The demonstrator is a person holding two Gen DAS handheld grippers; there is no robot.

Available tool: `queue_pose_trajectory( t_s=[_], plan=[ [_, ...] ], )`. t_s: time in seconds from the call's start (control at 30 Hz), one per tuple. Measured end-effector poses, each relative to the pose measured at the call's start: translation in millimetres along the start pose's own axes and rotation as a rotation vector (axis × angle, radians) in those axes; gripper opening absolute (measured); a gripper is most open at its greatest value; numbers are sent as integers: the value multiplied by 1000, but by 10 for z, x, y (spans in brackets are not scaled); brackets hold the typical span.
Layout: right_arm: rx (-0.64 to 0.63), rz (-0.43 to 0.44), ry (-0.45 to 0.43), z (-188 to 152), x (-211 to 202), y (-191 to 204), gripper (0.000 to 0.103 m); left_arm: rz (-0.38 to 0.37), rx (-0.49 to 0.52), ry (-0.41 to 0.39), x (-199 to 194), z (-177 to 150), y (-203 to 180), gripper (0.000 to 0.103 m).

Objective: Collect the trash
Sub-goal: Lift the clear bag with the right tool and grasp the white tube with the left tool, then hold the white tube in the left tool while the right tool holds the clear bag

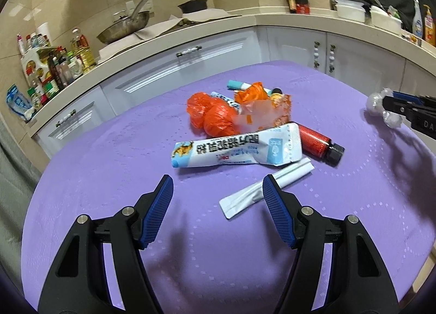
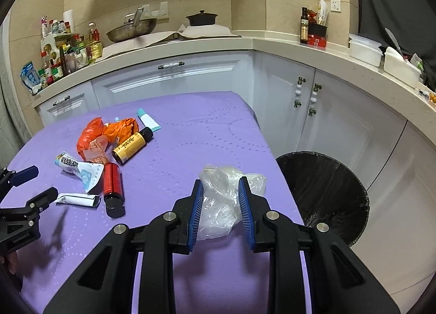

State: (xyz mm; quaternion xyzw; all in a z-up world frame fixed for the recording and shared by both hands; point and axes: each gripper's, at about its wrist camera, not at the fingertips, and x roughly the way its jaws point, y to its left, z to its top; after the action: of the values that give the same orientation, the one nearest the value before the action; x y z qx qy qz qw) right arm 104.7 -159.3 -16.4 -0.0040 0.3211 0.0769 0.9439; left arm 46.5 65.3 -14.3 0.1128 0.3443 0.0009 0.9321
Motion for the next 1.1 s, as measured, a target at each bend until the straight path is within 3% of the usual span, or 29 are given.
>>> queue_pose_trajectory(
  t_s=[0.13,0.33,0.53,0.83,1.1],
  plan=[
    [3,8,8,-5,10,-21,28,-29,29,28,69,3,-50,65],
    [13,24,11,-2,5,-57,28,-103,50,119,274,-15,-85,41],
    [28,40,14,-17,-8,-102,28,-136,93,120,253,-42,-163,10],
    [45,50,9,-29,-43,-149,28,-181,67,123,145,-86,-143,7],
    [51,50,5,-44,-66,-148,28,-166,17,99,-17,-113,-89,1]
  ],
)
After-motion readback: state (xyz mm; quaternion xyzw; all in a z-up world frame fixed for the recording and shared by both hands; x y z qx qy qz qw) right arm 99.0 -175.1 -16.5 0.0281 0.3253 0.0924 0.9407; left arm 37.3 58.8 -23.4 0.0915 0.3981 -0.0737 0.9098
